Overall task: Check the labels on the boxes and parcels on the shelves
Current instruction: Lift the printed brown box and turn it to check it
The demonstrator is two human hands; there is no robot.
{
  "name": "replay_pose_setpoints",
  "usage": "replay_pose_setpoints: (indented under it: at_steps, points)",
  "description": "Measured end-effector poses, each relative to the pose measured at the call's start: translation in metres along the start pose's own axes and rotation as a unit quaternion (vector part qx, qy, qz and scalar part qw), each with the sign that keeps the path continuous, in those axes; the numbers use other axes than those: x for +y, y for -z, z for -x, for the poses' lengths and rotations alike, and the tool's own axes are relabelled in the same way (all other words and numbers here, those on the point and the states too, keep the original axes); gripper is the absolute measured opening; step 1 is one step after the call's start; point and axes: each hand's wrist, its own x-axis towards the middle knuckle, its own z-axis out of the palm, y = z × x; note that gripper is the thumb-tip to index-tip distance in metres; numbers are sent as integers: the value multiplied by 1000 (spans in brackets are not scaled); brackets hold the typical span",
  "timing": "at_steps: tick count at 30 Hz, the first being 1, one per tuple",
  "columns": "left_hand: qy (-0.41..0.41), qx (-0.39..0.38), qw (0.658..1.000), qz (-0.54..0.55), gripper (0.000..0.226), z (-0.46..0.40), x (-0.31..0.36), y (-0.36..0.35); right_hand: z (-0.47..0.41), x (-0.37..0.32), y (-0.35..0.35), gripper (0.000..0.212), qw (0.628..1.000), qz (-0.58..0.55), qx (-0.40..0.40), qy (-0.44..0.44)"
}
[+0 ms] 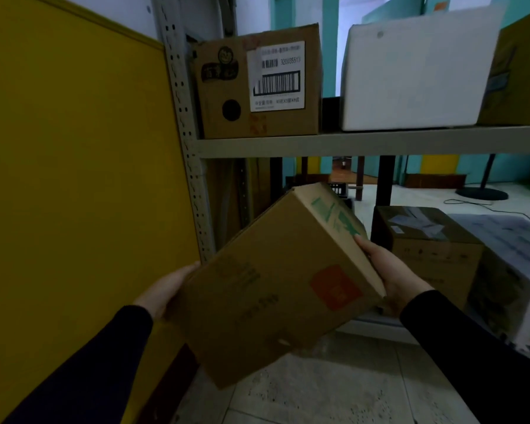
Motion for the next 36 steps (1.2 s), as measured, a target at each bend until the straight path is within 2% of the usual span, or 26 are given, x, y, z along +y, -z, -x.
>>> replay_pose_setpoints:
  at_steps: [2, 3, 6, 8, 13, 15, 17, 18, 21, 27, 30, 32, 33, 36]
  points:
    - [47, -17, 992, 120, 61, -2, -7, 10, 1, 0, 6, 36, 1000, 15, 3, 2]
    - [54, -21, 988, 140, 63, -5, -11, 14, 3, 1, 7, 36, 1000, 17, 1, 2]
    - [27, -28, 981, 191, 36, -1, -15, 14, 7, 5, 10, 37, 1000, 28, 0, 9]
    - [8, -26, 975, 221, 31, -1, -14, 10, 4, 11, 16, 42, 999, 46, 7, 16]
    - [-50, -5, 985, 168, 28, -1, 6, 5, 0, 14, 18, 50, 990, 130, 57, 8]
    - [-75, -2, 990, 118, 35, -3, 12, 5, -2, 5, 10, 69, 989, 135, 58, 9]
    - [-96, 26, 993, 58, 54, -7, 16, 5, -4, -4, 5, 89, 991, 115, 58, -30]
    - [-105, 39, 993, 27, 61, -8, 19, 5, -2, -7, 3, 86, 992, 110, 45, -47]
    - [-135, 47, 990, -15, 66, -8, 24, 2, 5, 4, 1, 59, 986, 148, 27, -70]
    - [-164, 56, 984, -27, 59, -7, 38, 1, -3, 35, 12, 44, 971, 198, 78, -107]
    - [-124, 72, 988, 52, 72, -6, 44, 9, -4, 35, 18, 41, 978, 165, 67, -108]
    - [-68, 89, 993, 26, 70, -6, 33, 20, -5, 35, 24, 42, 982, 145, 59, -102]
    - [-41, 72, 996, 29, 67, -7, 22, 25, -5, 35, 27, 43, 984, 139, 57, -101]
    - [5, -24, 989, 147, 47, -13, -5, 31, -5, 39, 31, 46, 985, 129, 51, -103]
